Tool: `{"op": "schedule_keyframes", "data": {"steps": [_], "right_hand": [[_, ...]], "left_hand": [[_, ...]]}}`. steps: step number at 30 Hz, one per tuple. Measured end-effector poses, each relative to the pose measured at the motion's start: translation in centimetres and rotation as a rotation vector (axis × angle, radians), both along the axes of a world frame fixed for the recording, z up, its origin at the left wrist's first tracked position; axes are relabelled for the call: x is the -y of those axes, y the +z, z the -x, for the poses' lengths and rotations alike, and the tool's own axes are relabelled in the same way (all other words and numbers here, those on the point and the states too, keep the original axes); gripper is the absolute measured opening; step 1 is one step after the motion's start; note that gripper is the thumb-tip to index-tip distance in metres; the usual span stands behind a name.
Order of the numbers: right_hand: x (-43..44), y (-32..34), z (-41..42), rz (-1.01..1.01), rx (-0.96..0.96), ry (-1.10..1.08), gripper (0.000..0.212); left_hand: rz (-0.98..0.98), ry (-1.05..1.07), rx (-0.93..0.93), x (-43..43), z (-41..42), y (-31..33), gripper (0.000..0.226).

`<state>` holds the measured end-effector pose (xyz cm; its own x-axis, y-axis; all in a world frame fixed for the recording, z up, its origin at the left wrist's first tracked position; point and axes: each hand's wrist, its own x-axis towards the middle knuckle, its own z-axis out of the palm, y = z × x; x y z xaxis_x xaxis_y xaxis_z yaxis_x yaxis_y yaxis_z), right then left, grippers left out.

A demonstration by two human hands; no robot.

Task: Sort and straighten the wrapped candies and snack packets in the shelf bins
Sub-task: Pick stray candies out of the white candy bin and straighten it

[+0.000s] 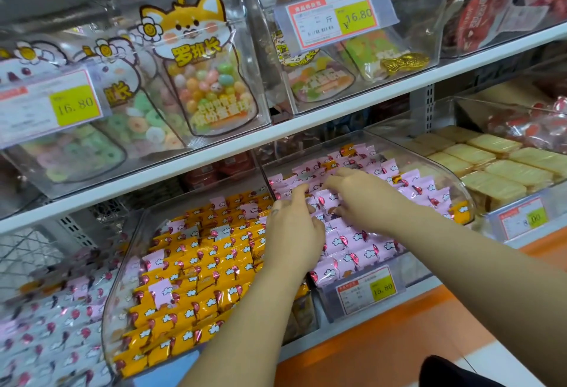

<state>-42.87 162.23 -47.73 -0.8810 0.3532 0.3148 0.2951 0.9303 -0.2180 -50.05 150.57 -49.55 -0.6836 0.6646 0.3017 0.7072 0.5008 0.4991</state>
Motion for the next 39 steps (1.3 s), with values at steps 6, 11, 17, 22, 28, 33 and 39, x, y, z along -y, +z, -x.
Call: {"op": "schedule_keyframes", "data": {"steps": [6, 11, 17, 22, 28, 33, 39], "right_hand": [[1.0, -2.0, -1.8, -0.143, -0.161, 0.101, 0.026], [0.4, -1.6, -1.9, 0.01, 0.234, 0.024, 0.042], [-0.3, -1.3, -3.7, 0.102, 0.013, 0.102, 0.033], [-2.9, -1.7, -9.2, -0.05, -0.334, 0.056, 0.026], [-7.1, -2.5, -14.2, -0.138, -0.307, -0.096, 0.01], [-9.1, -3.5, -15.8, -0.219, -0.229, -0.121, 0.028], [-9.0, -3.5, -14.8, -0.178, -0.228, -0.133, 0.025]], "left_hand": [[-0.021, -0.014, 0.012, 0.0, 0.1, -0.1, 0.059], [-0.025, -0.015, 0.01, 0.0, 0.1, -0.3, 0.057], [-0.012, -0.022, -0.013, 0.6, -0.4, 0.5, 0.049], [-0.043, -0.052, -0.158, 0.4, -4.0, 1.2, 0.036], [0.077, -0.338, -0.282, -2.9, -8.9, 0.5, 0.036], [0.421, -0.431, -0.418, -4.5, -9.8, -1.3, 0.053], [0.501, -0.433, -0.581, -4.7, -9.5, -2.4, 0.08]]}}
